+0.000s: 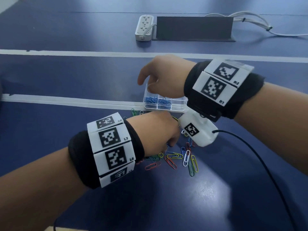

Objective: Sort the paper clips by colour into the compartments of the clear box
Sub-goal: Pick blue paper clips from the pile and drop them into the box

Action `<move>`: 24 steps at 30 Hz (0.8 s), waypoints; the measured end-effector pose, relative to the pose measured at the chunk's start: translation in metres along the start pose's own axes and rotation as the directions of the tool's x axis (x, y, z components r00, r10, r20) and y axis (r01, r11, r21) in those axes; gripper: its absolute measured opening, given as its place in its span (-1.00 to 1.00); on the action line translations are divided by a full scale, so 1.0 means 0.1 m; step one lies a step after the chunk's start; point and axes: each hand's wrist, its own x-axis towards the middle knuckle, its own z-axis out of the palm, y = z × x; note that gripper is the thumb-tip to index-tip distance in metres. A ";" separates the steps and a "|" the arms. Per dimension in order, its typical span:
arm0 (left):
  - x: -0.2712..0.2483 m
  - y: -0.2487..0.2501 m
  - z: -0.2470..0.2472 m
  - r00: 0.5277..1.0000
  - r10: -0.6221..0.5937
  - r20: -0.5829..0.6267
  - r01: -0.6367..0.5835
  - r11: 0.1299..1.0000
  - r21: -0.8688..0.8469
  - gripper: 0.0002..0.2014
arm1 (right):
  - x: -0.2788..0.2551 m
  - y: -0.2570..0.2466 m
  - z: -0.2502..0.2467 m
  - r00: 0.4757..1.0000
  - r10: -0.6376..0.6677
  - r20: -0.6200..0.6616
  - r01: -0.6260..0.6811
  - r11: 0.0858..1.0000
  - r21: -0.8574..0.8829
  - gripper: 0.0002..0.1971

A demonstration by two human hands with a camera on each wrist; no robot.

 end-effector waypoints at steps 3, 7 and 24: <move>-0.02 0.01 0.01 1.000 0.002 -0.025 -0.002 1.000 -0.007 -0.74 | -0.16 0.07 -0.02 0.999 -0.031 -0.004 0.031 0.999 -0.030 -0.67; -0.04 0.01 0.02 0.997 -0.025 -0.070 0.021 0.998 -0.052 -0.73 | -0.50 0.23 0.00 0.993 -0.029 0.116 0.040 0.995 -0.089 -0.74; -0.02 0.00 0.06 0.998 -0.052 -0.029 0.042 0.963 -0.266 -0.88 | -0.98 0.46 0.20 0.898 0.032 0.438 0.126 0.936 -0.328 -0.92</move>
